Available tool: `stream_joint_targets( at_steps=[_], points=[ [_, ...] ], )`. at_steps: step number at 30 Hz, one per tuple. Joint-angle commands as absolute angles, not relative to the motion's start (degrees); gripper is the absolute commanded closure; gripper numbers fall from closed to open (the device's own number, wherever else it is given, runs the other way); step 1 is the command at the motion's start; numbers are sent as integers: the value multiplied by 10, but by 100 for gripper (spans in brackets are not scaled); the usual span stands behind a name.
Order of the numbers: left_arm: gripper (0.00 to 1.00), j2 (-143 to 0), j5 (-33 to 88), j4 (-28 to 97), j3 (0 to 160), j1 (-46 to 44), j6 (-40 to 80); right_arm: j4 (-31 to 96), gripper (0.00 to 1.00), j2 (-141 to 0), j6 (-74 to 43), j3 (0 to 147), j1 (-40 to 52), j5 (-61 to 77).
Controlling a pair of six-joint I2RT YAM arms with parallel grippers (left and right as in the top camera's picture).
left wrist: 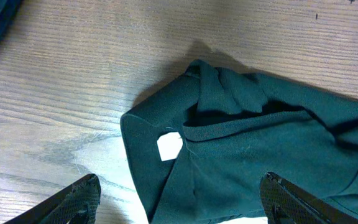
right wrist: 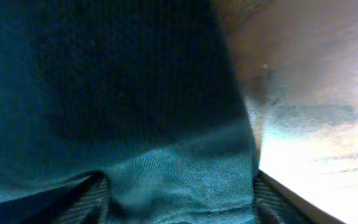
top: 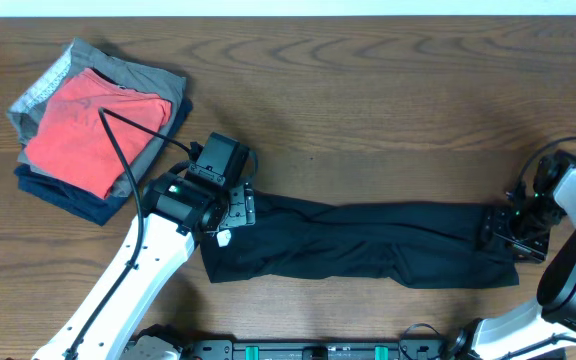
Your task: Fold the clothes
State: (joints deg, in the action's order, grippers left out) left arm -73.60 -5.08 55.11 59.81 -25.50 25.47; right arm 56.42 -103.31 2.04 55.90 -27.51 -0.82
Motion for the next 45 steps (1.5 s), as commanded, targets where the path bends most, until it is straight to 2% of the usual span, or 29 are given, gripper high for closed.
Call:
stream_joint_targets(
  at_steps=[1, 3, 4, 6, 11, 18, 24, 34, 45],
  points=[
    [17, -733, -49, 550, 614, -252, 256, 538, 50, -1075, 23, 543, -278, -14],
    [17, -733, -49, 550, 614, -252, 256, 530, 80, -1075, 22, 545, -278, -15],
    [17, -733, -49, 550, 614, -252, 256, 530, 90, -1075, 22, 549, -278, -15],
    [17, -733, -49, 550, 614, -252, 256, 529, 98, -1075, 22, 562, -279, -15],
    [17, -733, -49, 552, 614, -252, 256, 563, 99, -1074, 22, 639, -292, -22],
    [17, -733, -49, 552, 614, -252, 256, 719, 99, -1069, -10, 786, -289, -47],
    [17, -733, -49, 552, 614, -252, 256, 785, 99, -1033, -19, 817, -250, -41],
    [17, -733, -50, 548, 614, -244, 258, 830, 99, -963, -81, 816, -51, -40],
    [17, -733, -49, 552, 614, -224, 258, 773, 98, -967, -230, 760, 188, 2]
  ],
)
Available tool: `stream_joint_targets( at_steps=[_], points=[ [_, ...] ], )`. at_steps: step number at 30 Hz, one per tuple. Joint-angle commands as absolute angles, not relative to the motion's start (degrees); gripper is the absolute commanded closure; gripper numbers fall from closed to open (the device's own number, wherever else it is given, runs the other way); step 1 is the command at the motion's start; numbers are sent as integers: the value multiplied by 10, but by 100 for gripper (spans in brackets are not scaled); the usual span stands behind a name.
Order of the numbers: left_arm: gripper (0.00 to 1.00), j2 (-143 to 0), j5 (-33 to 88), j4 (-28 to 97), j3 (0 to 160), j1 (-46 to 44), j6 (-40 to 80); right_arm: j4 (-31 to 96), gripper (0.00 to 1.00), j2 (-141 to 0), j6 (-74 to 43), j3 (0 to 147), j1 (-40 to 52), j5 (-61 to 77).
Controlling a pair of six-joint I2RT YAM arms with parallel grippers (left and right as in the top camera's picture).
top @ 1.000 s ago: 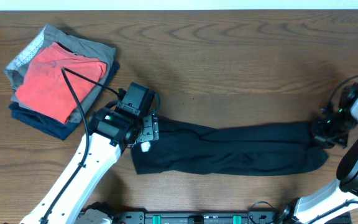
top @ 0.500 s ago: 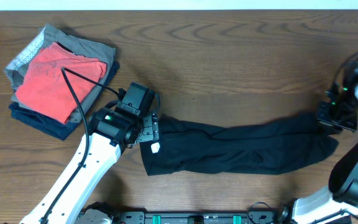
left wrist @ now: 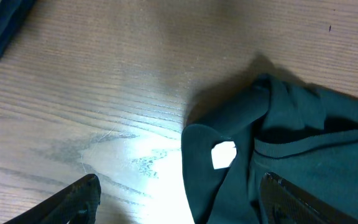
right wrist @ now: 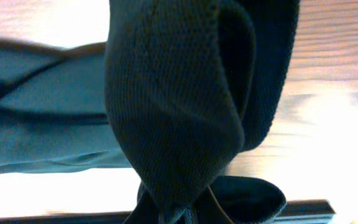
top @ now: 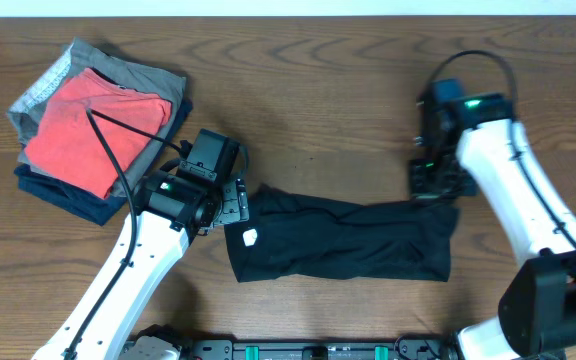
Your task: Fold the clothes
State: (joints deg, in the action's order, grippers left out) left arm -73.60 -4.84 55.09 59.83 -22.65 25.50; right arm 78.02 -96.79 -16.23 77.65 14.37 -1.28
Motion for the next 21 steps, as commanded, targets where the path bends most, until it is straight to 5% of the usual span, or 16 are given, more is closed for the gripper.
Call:
stream_joint_targets(
  at_steps=[1, 10, 17, 21],
  points=[
    [17, -733, -49, 552, 614, -224, 258, 766, 99, -967, -239, 755, 208, 2],
    [17, -733, -49, 552, 614, -224, 258, 713, 83, -967, -298, 715, 313, 12],
    [17, -733, -49, 552, 614, -224, 258, 683, 34, -967, -295, 715, 348, 90],
    [17, -733, -49, 552, 614, -224, 258, 689, 39, -967, -227, 715, 351, 131]
  ],
)
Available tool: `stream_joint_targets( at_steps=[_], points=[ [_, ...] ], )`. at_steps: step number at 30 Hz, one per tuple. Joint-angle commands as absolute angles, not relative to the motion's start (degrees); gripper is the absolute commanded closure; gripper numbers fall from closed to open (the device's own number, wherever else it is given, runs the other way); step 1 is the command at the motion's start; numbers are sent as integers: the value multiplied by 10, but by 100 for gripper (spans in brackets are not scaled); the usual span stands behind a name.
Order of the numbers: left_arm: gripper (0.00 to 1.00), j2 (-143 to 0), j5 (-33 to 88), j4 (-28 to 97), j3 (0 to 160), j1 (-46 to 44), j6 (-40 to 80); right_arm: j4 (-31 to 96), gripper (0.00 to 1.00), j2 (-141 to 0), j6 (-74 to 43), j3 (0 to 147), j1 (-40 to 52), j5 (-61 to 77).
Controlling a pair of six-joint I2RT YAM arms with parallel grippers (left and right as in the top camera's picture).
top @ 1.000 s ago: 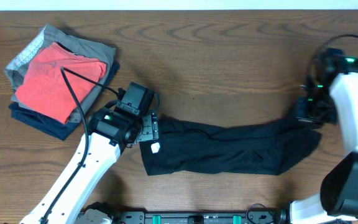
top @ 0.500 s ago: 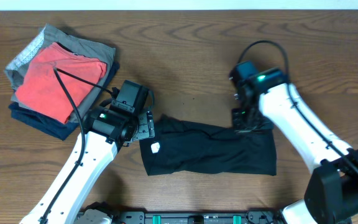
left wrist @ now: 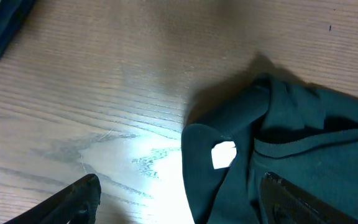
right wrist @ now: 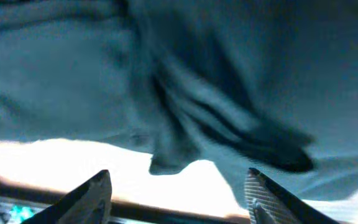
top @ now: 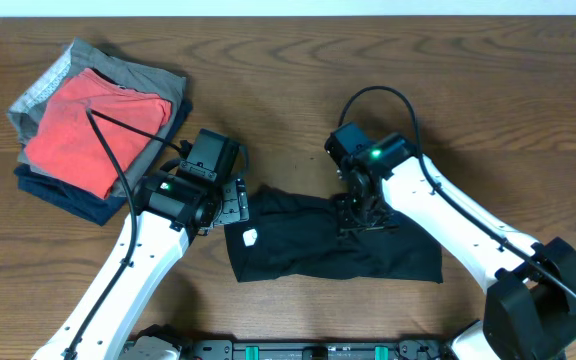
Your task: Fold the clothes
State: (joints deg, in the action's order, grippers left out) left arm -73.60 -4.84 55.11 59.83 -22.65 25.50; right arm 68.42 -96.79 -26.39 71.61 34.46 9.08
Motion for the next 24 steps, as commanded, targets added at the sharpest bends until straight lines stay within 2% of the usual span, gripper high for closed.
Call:
stream_joint_targets(
  at_steps=[1, 6, 13, 21, 24],
  points=[
    [17, -733, -49, 552, 614, -224, 258, 695, 40, -967, -235, 715, 349, 112],
    [17, -733, -49, 553, 614, -224, 258, 723, 39, -966, -347, 715, 327, -42],
    [17, -733, -49, 553, 614, -224, 258, 731, 39, -967, -434, 713, 291, -175],
    [17, -733, -49, 555, 614, -224, 258, 710, 43, -967, -438, 672, 269, -158],
    [17, -733, -49, 555, 614, -224, 258, 651, 43, -967, -365, 641, 276, -70]
  ],
)
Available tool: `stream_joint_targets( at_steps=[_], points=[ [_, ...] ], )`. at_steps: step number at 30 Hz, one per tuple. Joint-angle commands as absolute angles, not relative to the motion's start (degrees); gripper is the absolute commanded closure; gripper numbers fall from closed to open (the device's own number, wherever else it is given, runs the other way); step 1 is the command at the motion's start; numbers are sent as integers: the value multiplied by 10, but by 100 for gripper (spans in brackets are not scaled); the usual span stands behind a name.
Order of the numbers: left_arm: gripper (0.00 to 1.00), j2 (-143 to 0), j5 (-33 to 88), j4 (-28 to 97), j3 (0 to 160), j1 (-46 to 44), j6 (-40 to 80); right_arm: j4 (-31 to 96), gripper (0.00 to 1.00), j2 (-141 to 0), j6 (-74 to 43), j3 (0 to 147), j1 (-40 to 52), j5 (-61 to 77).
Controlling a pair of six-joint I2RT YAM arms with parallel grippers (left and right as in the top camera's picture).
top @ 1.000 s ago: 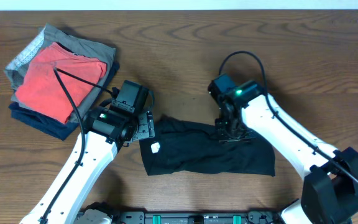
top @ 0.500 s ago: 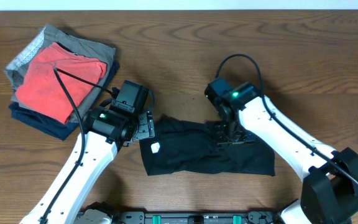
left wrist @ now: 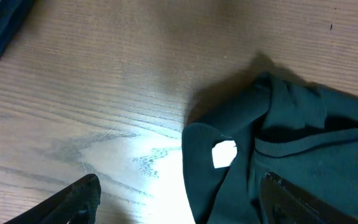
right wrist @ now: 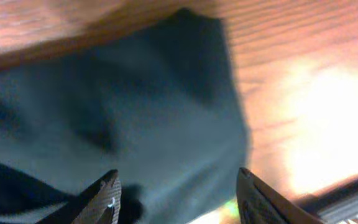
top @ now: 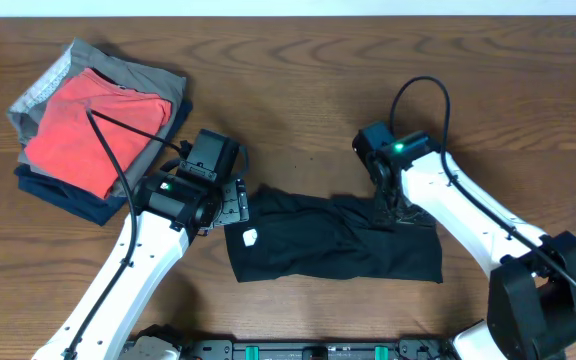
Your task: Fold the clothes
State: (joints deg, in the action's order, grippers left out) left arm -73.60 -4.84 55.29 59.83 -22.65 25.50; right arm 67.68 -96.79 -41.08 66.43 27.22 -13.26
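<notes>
A black garment [top: 318, 245] lies folded over on itself at the table's front middle; a white tag [left wrist: 224, 154] shows near its left edge. My left gripper [top: 236, 203] hovers open at that left edge, its fingers [left wrist: 76, 198] spread wide and holding nothing. Over the garment's right part, my right gripper [top: 396, 212] is also open. In the right wrist view the dark cloth [right wrist: 135, 112] fills the space under its empty fingers [right wrist: 101, 198].
A stack of folded clothes [top: 98, 125], red on top of grey and navy, sits at the back left. Brown wooden table [top: 318, 90] surrounds the garment. The rig's rail runs along the front edge [top: 318, 350].
My right gripper, still open, has moved right from the middle of the garment to its right part. The garment and my left arm look unchanged.
The garment lay stretched long, with my right gripper at its far right end and my left gripper open at its left end. Then the right gripper held that end raised, further left. Later the end lay over the middle and the gripper stood open; the garment now lies half as long.
</notes>
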Motion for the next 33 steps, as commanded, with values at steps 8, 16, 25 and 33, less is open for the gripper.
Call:
stream_joint_targets(
  at_steps=[8, 16, 25, 33],
  points=[
    [17, -733, -49, 555, 614, -224, 258, 540, 43, -966, -102, 588, 331, 303],
    [16, -733, -49, 555, 614, -224, 258, 548, 43, -964, -54, 590, 344, 337],
    [2, -735, 32, 560, 596, -224, 251, 612, 43, -920, -150, 656, 325, 131],
    [2, -789, 146, 521, 540, -224, 176, 637, 26, -840, -198, 711, 247, 45]
  ],
)
